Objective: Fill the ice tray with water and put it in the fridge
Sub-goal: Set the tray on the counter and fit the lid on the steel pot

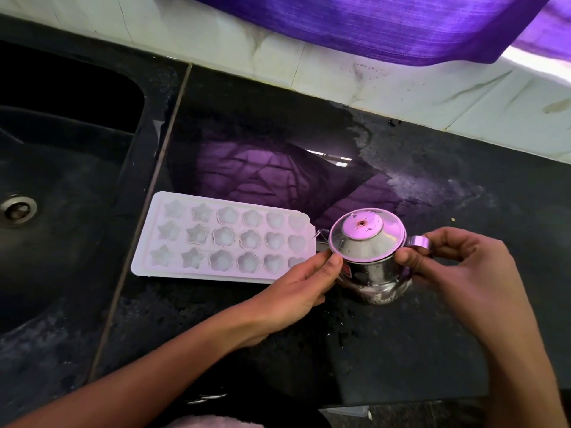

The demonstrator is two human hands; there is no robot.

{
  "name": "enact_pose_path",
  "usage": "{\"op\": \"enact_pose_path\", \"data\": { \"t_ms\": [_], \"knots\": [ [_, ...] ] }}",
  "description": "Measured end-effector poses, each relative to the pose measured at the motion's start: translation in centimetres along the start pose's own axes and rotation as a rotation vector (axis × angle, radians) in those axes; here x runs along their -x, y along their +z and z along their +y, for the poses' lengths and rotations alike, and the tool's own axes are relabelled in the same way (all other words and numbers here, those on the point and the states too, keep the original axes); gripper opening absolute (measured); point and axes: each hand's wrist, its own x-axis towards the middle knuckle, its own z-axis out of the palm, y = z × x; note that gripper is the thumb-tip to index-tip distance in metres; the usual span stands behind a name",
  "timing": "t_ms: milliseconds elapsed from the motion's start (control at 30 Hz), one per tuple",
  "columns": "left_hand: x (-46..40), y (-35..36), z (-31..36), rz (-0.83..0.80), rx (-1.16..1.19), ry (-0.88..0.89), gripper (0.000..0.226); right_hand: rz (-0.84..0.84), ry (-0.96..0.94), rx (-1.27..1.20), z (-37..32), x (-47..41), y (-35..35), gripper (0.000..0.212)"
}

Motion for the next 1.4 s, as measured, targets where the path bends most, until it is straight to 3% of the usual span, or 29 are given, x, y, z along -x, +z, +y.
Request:
{"op": "enact_pose_path", "data": {
  "t_ms": [333,600,800,933,1100,1167,1400],
  "knots": [
    [-0.3,-0.3,-0.3,-0.022,-0.021,0.009,0.034,-0.012,-0.007,-0.015,0.0,-0.2,0.3,0.04],
    [-0.4,-0.5,-0.4,-0.012,-0.024,-0.008,0.032,0.014,-0.005,0.007,0.1,0.0,0.8,0.026],
    [-0.4,-0.8,-0.6,0.013,-0.024,-0.023,0.021,0.03,0.002,-0.017,0.2,0.3,1.4,0.037],
    [-0.3,-1.1,-0.6,0.0,-0.02,0.0,0.026,0.047,0.014,-0.047,0.0,0.7,1.6,0.029],
    [-0.2,-1.1,-0.9,-0.034,-0.065,0.045,0.056,0.074,0.047,-0.085,0.0,1.6,1.7,0.029],
    [-0.1,-1.0,-0.9,-0.033,-0.075,0.06,0.054,0.104,0.052,-0.112,0.3,2.0,1.7,0.035],
    [0.2,-0.3,-1.3,-0.025,-0.096,0.084,0.048,0.165,0.08,-0.181,1.2,3.2,2.0,0.023]
  ]
}}
